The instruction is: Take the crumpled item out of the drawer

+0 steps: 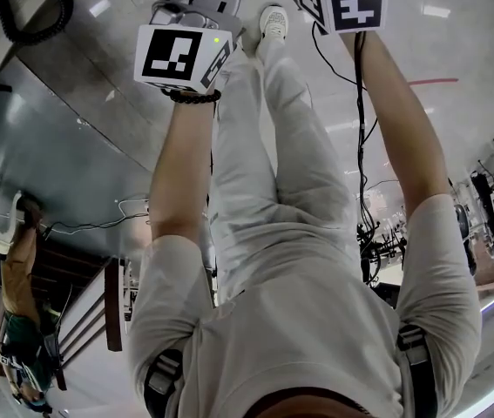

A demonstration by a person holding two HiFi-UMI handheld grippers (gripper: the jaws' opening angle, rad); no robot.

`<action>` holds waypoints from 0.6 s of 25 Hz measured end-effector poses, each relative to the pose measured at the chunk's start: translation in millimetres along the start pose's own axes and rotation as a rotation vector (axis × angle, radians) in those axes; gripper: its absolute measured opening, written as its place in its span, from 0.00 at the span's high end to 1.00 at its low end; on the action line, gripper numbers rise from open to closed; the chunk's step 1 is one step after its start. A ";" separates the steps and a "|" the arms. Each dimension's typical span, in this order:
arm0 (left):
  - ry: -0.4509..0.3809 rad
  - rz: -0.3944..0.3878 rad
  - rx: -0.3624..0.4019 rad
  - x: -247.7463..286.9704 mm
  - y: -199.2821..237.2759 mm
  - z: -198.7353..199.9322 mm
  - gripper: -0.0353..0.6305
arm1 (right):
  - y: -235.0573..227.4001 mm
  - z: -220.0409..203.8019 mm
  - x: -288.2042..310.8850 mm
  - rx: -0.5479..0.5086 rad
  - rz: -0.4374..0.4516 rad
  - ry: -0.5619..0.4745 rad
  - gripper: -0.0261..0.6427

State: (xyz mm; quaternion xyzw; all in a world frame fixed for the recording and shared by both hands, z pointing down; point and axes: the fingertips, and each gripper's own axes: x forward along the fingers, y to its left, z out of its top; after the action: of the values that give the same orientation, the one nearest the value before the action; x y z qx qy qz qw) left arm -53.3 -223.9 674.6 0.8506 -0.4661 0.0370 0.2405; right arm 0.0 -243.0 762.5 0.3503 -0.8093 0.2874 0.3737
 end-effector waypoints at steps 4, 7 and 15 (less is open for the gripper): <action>-0.003 0.001 -0.008 2.1 -2.2 1.5 0.95 | 4.2 7.3 -1.6 -0.016 0.007 -0.004 0.35; -0.010 0.001 -0.015 1.8 -4.1 0.4 0.95 | 4.5 1.8 1.3 -0.015 0.013 0.017 0.35; -0.021 0.012 -0.026 -1.5 -0.3 2.2 0.95 | 4.4 0.4 7.1 -0.017 0.003 0.037 0.35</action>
State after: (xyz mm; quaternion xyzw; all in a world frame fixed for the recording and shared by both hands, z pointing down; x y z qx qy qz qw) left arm -54.2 -223.5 672.1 0.8449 -0.4743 0.0233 0.2463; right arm -6.9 -243.2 767.0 0.3406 -0.8051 0.2876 0.3912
